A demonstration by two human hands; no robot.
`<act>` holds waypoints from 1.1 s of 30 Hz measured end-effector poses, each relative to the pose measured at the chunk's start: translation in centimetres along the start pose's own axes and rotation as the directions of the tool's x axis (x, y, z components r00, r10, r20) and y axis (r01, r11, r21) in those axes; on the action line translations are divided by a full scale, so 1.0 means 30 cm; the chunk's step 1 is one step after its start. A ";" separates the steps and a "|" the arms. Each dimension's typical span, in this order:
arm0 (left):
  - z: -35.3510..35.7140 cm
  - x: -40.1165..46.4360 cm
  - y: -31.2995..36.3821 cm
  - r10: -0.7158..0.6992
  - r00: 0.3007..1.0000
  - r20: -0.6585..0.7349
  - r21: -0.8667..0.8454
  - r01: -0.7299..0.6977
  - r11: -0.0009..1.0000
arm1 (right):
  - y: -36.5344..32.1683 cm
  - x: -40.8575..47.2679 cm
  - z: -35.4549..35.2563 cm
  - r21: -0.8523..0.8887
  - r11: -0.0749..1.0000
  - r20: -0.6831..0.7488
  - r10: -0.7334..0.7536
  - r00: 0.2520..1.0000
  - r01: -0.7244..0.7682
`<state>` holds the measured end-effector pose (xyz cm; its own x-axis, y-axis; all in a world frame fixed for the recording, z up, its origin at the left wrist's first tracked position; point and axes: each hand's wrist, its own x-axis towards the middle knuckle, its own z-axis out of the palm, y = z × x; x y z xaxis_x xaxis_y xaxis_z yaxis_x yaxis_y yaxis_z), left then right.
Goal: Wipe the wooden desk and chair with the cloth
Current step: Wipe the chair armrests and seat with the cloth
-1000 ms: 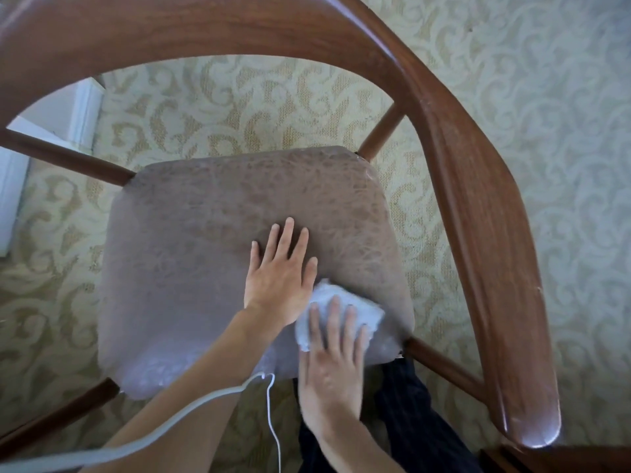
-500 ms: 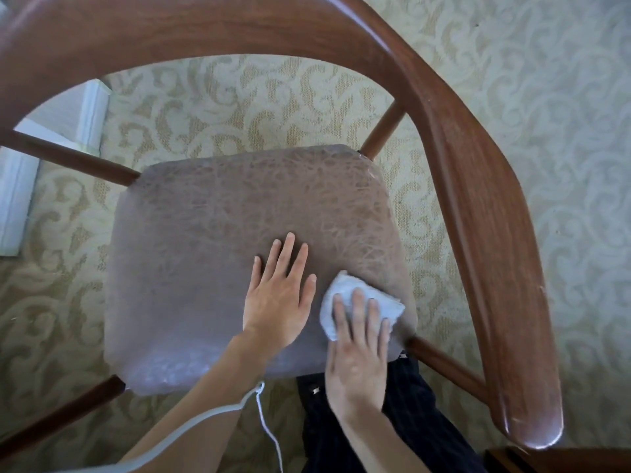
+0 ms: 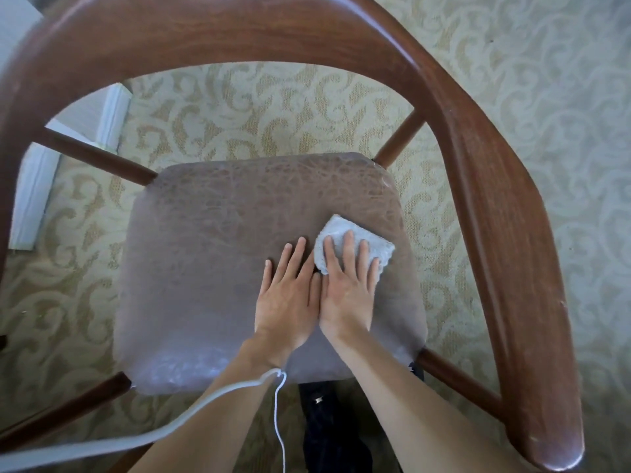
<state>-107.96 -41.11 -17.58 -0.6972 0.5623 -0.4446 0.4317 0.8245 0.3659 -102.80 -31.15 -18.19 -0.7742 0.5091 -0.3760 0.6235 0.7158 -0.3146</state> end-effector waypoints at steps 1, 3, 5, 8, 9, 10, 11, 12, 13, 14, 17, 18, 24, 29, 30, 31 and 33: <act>-0.011 0.001 -0.001 -0.005 1.000 -0.018 -0.064 0.004 0.998 | -0.022 0.013 -0.012 0.025 1.000 0.042 -0.021 0.999 0.020; -0.058 0.003 0.002 -0.050 0.998 -0.047 -0.243 0.037 0.969 | -0.060 0.032 -0.041 0.115 0.993 0.098 -0.046 0.994 0.035; -0.119 -0.001 0.010 -0.142 0.986 -0.086 -0.456 0.088 0.886 | -0.102 0.042 -0.067 0.284 0.959 0.151 -0.050 0.987 0.005; -0.211 0.007 0.013 -0.407 0.913 -0.003 -0.833 0.223 0.507 | -0.197 0.041 -0.161 0.651 0.729 0.282 0.025 0.959 -0.210; -0.238 0.009 0.005 -0.479 0.873 0.088 -0.907 0.269 0.324 | -0.231 0.038 -0.202 0.719 0.638 0.327 0.042 0.944 -0.277; -0.276 0.005 -0.003 -0.516 0.838 0.178 -0.932 0.312 0.184 | -0.261 0.035 -0.244 0.754 0.574 0.363 0.043 0.931 -0.320; -0.319 -0.011 -0.016 -0.512 0.824 0.244 -0.933 0.343 0.107 | -0.284 0.031 -0.286 0.786 0.504 0.395 0.038 0.918 -0.359; -0.374 -0.034 -0.015 -0.495 0.820 0.286 -0.927 0.367 0.072 | -0.301 0.022 -0.334 0.808 0.423 0.441 0.026 0.897 -0.409; -0.428 -0.062 -0.011 -0.468 0.830 0.304 -0.931 0.362 0.038 | -0.318 0.013 -0.386 0.825 0.328 0.487 0.004 0.873 -0.461; -0.490 -0.091 -0.010 -0.428 0.857 0.289 -0.947 0.322 0.006 | -0.334 0.003 -0.442 0.830 0.238 0.525 -0.024 0.851 -0.505; -0.707 -0.171 -0.016 -0.367 0.909 0.196 -0.979 0.200 -0.028 | -0.389 -0.025 -0.638 0.824 0.043 0.567 -0.087 0.819 -0.566; -0.779 -0.193 -0.016 -0.324 0.928 0.184 -0.983 0.176 -0.055 | -0.409 -0.026 -0.708 0.828 0.014 0.559 -0.110 0.822 -0.561; -1.173 -0.350 0.114 -0.234 0.971 0.046 -0.994 0.020 -0.111 | -0.568 -0.088 -1.144 0.852 -0.005 0.498 -0.299 0.814 -0.524; -1.444 -0.506 0.256 -0.296 0.955 -0.018 -0.987 -0.065 -0.150 | -0.653 -0.181 -1.449 0.912 0.033 0.383 -0.425 0.820 -0.409; -1.492 -0.539 0.288 -0.311 0.950 -0.035 -0.983 -0.089 -0.159 | -0.669 -0.202 -1.506 0.924 0.055 0.363 -0.444 0.820 -0.379; -1.543 -0.572 0.324 -0.324 0.944 -0.058 -0.979 -0.118 -0.167 | -0.688 -0.224 -1.567 0.934 0.080 0.344 -0.460 0.819 -0.347; -1.630 -0.628 0.378 -0.350 0.931 -0.100 -0.971 -0.169 -0.172 | -0.730 -0.259 -1.673 0.948 0.136 0.317 -0.481 0.818 -0.287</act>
<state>-117.93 -45.45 34.92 -0.8580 0.2285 -0.4601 -0.5115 -0.2979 0.8060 -115.90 -26.80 35.37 -0.8982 -0.0794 -0.4324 0.4107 -0.5022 -0.7610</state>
